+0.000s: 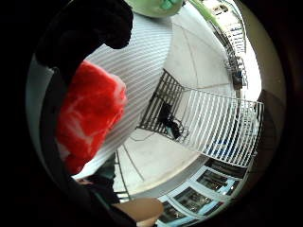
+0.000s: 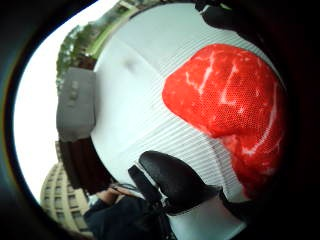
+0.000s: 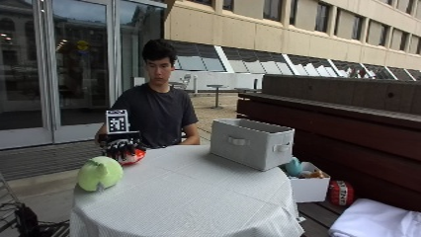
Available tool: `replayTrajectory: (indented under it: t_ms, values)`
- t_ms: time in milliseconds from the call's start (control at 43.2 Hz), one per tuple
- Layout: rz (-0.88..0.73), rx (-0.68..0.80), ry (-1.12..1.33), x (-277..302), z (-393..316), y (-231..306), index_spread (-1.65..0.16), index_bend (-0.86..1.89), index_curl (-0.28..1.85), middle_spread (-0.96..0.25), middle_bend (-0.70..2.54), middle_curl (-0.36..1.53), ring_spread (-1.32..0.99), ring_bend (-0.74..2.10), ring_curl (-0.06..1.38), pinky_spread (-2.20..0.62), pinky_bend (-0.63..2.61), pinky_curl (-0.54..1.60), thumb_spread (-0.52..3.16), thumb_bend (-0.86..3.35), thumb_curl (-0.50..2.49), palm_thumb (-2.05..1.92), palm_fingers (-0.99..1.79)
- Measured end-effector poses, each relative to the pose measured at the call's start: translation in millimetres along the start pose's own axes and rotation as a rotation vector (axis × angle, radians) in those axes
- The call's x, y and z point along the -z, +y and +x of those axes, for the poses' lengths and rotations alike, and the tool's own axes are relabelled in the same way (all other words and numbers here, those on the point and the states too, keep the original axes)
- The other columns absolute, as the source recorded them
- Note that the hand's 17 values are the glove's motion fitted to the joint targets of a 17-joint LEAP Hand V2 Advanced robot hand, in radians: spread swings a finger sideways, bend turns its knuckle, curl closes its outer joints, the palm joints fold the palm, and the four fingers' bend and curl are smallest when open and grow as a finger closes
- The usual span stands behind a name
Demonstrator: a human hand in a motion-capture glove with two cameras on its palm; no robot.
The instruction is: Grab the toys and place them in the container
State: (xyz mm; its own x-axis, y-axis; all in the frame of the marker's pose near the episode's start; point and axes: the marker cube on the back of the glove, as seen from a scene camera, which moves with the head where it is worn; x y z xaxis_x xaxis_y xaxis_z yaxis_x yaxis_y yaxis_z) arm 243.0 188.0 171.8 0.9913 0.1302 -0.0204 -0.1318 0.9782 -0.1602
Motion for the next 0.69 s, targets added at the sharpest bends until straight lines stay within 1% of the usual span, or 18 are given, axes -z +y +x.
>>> replayTrajectory:
  t_ms: [93,185,231,278,347,370,393,440,463,486,509,602,625,671,694]
  values:
    - [0.089,-0.019,0.015,-10,5,-4,-0.36,0.27,0.44,-0.21,0.58,0.49,-0.33,0.87,0.24,-0.04,0.8,0.27,1.14,0.05,0.28,0.12,0.3]
    - [-0.012,-0.037,0.014,-11,7,1,-0.35,0.17,0.42,-0.22,0.52,0.48,-0.37,0.99,0.28,-0.15,0.9,0.3,1.2,0.1,0.3,0.23,0.43]
    - [-0.013,-0.049,0.015,-14,8,-2,-0.35,0.12,0.4,-0.23,0.51,0.47,-0.39,1.04,0.29,-0.2,0.96,0.3,1.23,0.14,0.32,0.31,0.5]
    - [0.041,-0.043,0.006,-19,10,-9,-0.35,0.11,0.39,-0.24,0.5,0.47,-0.4,1.06,0.3,-0.24,0.98,0.32,1.25,0.17,0.33,0.38,0.53]
    - [0.233,0.014,-0.019,-24,13,-27,-0.35,0.13,0.38,-0.26,0.52,0.48,-0.42,1.06,0.31,-0.29,1.0,0.33,1.28,0.23,0.36,0.48,0.57]
    - [0.268,0.022,-0.026,-24,14,-32,-0.35,0.14,0.38,-0.27,0.51,0.48,-0.43,1.06,0.31,-0.31,1.0,0.33,1.28,0.24,0.37,0.5,0.58]
    - [0.26,0.017,-0.031,-23,14,-33,-0.35,0.15,0.39,-0.28,0.51,0.48,-0.43,1.06,0.31,-0.32,1.0,0.34,1.29,0.25,0.38,0.52,0.58]
    - [0.195,-0.005,-0.035,-20,13,-29,-0.35,0.18,0.4,-0.29,0.53,0.49,-0.44,1.04,0.31,-0.33,0.98,0.33,1.3,0.27,0.39,0.56,0.6]
    - [0.179,-0.012,-0.036,-19,13,-26,-0.35,0.15,0.39,-0.29,0.51,0.48,-0.44,1.05,0.31,-0.34,0.99,0.34,1.3,0.26,0.39,0.55,0.59]
    - [0.173,-0.016,-0.036,-18,13,-23,-0.35,0.2,0.41,-0.3,0.54,0.5,-0.45,1.03,0.31,-0.35,0.96,0.33,1.3,0.28,0.4,0.59,0.63]
    - [0.166,-0.021,-0.037,-17,13,-20,-0.35,0.18,0.4,-0.3,0.53,0.49,-0.45,1.02,0.31,-0.36,0.96,0.33,1.31,0.28,0.4,0.59,0.63]
    - [0.062,-0.029,-0.037,-6,12,-2,-0.35,0.21,0.41,-0.33,0.65,0.52,-0.47,1.03,0.3,-0.4,0.86,0.3,1.22,0.32,0.47,0.72,0.85]
    - [0.062,-0.024,-0.035,-4,12,-1,-0.35,0.21,0.42,-0.34,0.66,0.53,-0.47,1.02,0.3,-0.4,0.85,0.3,1.21,0.32,0.48,0.73,0.85]
    - [0.126,-0.04,-0.036,-3,13,-6,-0.34,0.22,0.43,-0.34,0.7,0.54,-0.46,1.04,0.31,-0.41,0.79,0.28,1.14,0.33,0.51,0.78,0.97]
    - [0.166,-0.063,-0.04,-3,13,-10,-0.34,0.23,0.43,-0.34,0.76,0.55,-0.45,1.07,0.32,-0.42,0.75,0.27,1.11,0.34,0.52,0.81,1.09]
